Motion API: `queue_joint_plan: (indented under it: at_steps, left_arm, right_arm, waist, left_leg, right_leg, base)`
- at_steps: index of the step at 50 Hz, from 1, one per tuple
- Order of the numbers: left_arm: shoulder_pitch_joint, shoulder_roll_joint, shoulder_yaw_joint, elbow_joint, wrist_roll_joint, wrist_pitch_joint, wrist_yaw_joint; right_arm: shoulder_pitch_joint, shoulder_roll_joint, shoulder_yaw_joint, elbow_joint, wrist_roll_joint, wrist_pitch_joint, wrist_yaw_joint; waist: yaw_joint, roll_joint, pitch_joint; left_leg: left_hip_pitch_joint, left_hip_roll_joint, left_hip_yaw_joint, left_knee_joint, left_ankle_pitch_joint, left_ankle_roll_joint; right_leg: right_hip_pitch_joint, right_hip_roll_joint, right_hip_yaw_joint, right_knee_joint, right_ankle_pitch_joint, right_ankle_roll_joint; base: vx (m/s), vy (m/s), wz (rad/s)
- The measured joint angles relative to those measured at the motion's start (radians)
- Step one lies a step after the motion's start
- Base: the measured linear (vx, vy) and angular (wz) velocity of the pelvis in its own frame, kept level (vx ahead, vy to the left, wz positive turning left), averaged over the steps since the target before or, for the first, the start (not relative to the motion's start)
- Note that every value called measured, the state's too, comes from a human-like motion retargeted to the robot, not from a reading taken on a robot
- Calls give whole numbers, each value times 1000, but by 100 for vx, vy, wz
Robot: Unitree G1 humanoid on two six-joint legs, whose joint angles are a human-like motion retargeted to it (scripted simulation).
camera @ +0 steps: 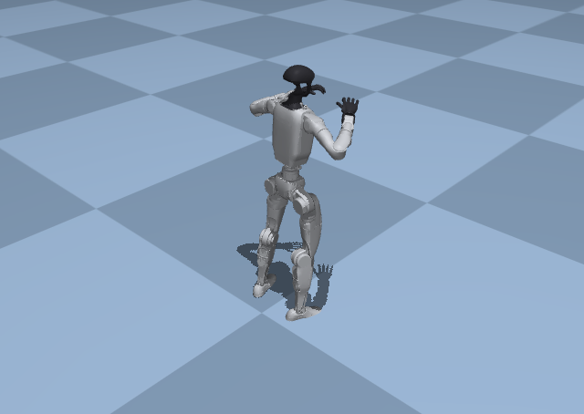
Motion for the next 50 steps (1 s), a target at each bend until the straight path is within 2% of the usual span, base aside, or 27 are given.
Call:
queue_joint_plan:
  at_steps: [5, 10, 15, 17, 20, 25, 27, 40, 42, 48, 50]
  left_arm:
    - [227, 33, 210, -14, -115, -25, -66]
    - [340, 15, 347, -1, -172, -21, -127]
    - [364, -4, 418, 12, -163, -22, -128]
    - [360, -14, 457, 25, -140, -38, -92]
    - [360, -22, 471, 26, -123, -31, -109]
    - [362, -41, 518, 32, -89, -47, -81]
    - [365, -45, 524, 32, -81, -42, -103]
    - [362, -55, 517, 41, -77, -35, -105]
    - [389, -37, 529, 60, -116, -26, -151]
    - [406, -33, 541, 60, -133, -45, -144]
    - [436, -13, 580, 75, -114, -46, -141]
  right_arm:
    - [229, -44, -231, 19, 128, 6, 44]
    - [344, -41, -368, 45, 173, 41, 124]
    - [370, -26, -420, 53, 204, 39, 132]
    - [367, -8, -435, 59, 232, 6, 87]
    - [373, -11, -453, 66, 169, 30, 125]
    - [393, 19, -502, 77, 130, 4, 71]
    - [408, 18, -520, 80, 92, 20, 110]
    - [457, 44, -570, 85, 79, 16, 108]
    - [491, 32, -604, 78, 19, 43, 152]
    - [500, 37, -602, 86, 60, 18, 119]
    - [532, 6, -639, 98, 15, 22, 124]
  waist:
    - [18, -1, 8]
    - [40, -8, 12]
    - [58, -15, 17]
    - [65, -19, 18]
    - [70, -23, 19]
    - [79, -31, 20]
    - [81, -33, 20]
    - [90, -35, 20]
    - [87, -35, 29]
    - [88, -34, 26]
    - [87, -32, 30]
  left_leg:
    - [-3, 7, 7, 2, 1, -6]
    - [-8, 10, 7, 5, 1, -5]
    - [-13, 12, 3, 5, 2, -7]
    - [-18, 14, -3, 4, 4, -10]
    - [-19, 12, -5, 4, 4, -8]
    - [-29, 12, -20, 2, 6, -11]
    - [-30, 10, -23, 3, 6, -9]
    - [-32, 6, -35, 5, 4, -9]
    - [-28, -3, -45, 5, 3, -5]
    - [-30, -2, -45, 6, 2, -7]
    - [-32, 1, -39, 4, 3, -9]
  right_leg:
    - [-7, 8, 6, 1, 3, 0]
    - [-11, 10, 8, 1, 6, 0]
    - [-14, 12, 4, 1, 7, 0]
    - [-16, 15, -1, 0, 7, 0]
    - [-16, 12, -3, 1, 7, 0]
    - [-16, 12, -18, -3, 7, 0]
    - [-15, 9, -19, -3, 7, 0]
    - [-9, 3, -30, -3, 6, 0]
    - [0, -8, -39, 0, 2, 0]
    - [-1, -7, -39, -2, 2, 0]
    - [-6, -3, -35, -4, 5, 0]
  base:
    - [0, 0, 0]
    - [0, 0, 0]
    - [0, 0, 0]
    - [0, 0, 0]
    - [0, 0, 0]
    - [0, 0, 0]
    - [0, 0, 0]
    - [0, 0, 1]
    - [3, 5, 18]
    - [0, 0, 0]
    - [0, 0, 0]
